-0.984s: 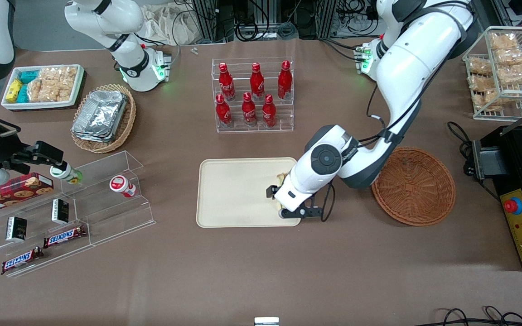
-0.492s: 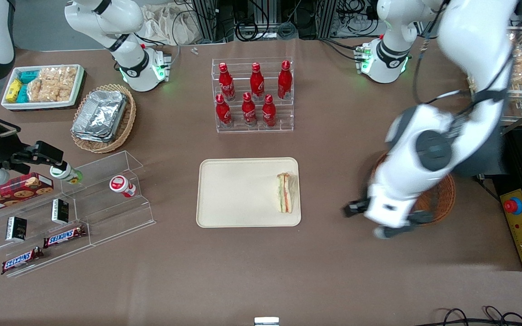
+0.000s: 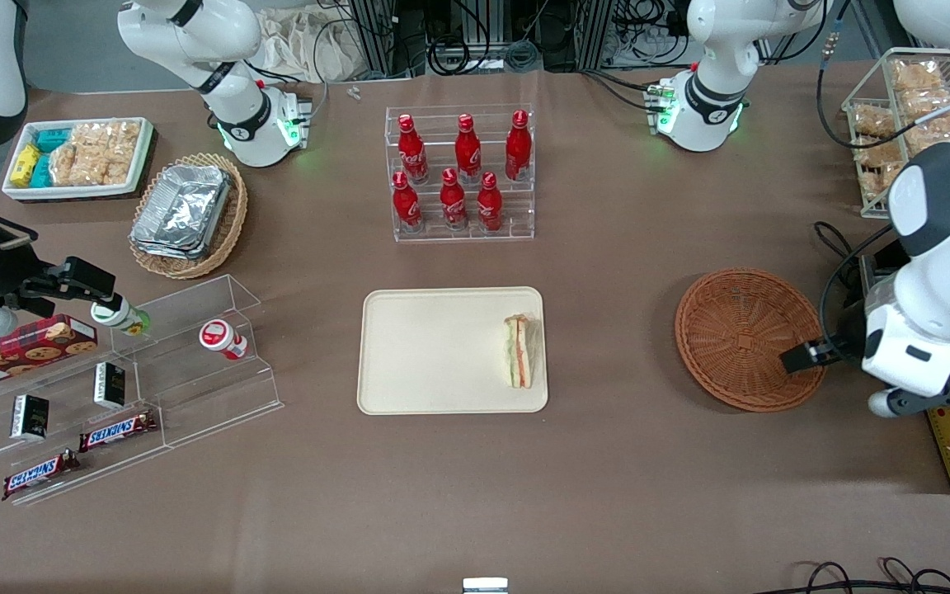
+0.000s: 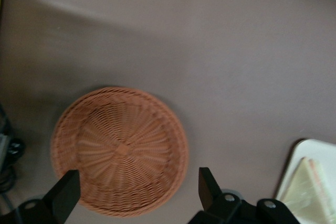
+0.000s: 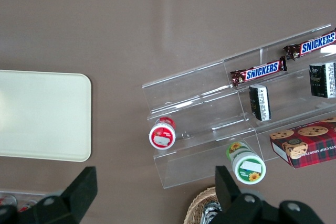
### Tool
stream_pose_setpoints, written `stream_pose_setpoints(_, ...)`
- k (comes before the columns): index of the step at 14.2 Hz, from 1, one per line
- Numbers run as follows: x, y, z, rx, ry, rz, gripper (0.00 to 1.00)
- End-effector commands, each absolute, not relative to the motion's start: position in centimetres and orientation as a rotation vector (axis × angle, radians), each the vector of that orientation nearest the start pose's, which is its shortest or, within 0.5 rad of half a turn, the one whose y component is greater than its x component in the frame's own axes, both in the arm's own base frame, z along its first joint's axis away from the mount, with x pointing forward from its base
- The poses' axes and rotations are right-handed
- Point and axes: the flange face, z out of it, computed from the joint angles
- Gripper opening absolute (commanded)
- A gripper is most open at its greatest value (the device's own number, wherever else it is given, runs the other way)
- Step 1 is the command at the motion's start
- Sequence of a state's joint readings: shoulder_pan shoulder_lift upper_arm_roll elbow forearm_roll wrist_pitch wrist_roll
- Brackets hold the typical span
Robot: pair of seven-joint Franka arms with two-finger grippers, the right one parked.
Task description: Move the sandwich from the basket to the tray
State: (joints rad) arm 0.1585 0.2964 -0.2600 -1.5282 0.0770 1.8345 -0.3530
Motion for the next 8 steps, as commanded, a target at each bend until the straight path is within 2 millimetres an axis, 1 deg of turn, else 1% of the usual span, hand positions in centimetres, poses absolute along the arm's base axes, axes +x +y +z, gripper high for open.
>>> stream_pose_setpoints(1, 60.7, -1.5, 48.8, -3.105, -0.271, -0.005, 1.00)
stream_pose_setpoints(2, 59.6, 0.1, 48.5, -3.102, -0.240, -0.012, 1.00)
stream_pose_setpoints(3, 58.8, 1.0, 48.4, -3.108, -0.191, -0.014, 1.00)
stream_pose_setpoints(4, 58.5, 1.9, 48.7, -3.121, -0.159, -0.002, 1.00)
stream_pose_setpoints(5, 58.7, 3.3, 49.0, -3.125, -0.152, -0.005, 1.00)
stream_pose_setpoints(6, 59.2, 3.7, 50.0, -3.132, -0.143, -0.012, 1.00)
stream_pose_setpoints(8, 60.1, 4.1, 51.1, -3.144, -0.083, -0.001, 1.00)
